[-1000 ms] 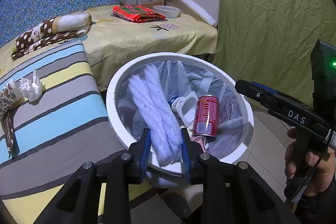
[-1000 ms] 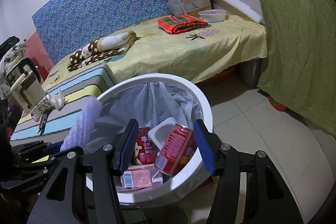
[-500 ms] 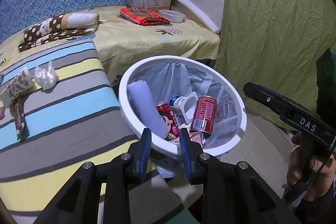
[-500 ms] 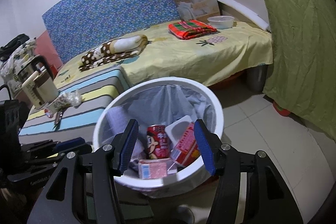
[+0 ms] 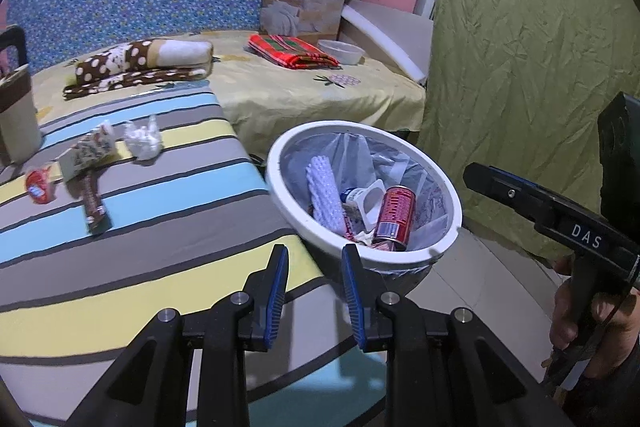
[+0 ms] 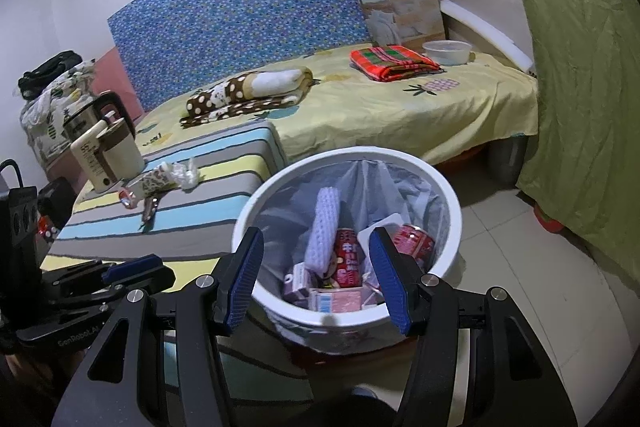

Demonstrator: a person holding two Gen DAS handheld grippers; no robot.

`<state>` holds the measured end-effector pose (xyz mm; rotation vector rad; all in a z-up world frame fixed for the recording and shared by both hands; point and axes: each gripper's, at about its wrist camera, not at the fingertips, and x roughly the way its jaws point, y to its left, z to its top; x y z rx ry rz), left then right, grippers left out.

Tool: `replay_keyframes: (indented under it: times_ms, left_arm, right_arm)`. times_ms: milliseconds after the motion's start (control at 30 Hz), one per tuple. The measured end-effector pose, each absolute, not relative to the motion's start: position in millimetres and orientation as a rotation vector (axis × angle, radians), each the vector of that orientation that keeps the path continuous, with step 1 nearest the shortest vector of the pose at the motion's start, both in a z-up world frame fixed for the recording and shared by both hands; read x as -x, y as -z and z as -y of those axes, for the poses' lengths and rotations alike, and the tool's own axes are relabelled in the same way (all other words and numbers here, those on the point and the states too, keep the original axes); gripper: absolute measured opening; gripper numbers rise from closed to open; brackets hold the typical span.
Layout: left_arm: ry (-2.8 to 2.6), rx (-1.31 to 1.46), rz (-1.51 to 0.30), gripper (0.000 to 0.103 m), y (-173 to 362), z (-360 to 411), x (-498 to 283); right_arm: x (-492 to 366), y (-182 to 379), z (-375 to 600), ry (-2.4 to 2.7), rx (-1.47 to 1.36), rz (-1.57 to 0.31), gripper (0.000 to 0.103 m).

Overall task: Collect trash
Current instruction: 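Withdraw both open tools from the bin toward the remaining wrappers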

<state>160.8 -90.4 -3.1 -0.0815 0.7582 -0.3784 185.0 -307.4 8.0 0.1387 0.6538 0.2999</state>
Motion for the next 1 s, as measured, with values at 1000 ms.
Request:
replay_keyframes:
  times_ms: [1000]
  left_arm:
    - [0.152,0.145,-0.716,0.027,-2.0,9.2,-116.4]
  right_arm:
    - [-162.1,-4.9,231.4,-0.509,-0.079,-0.694,0.057]
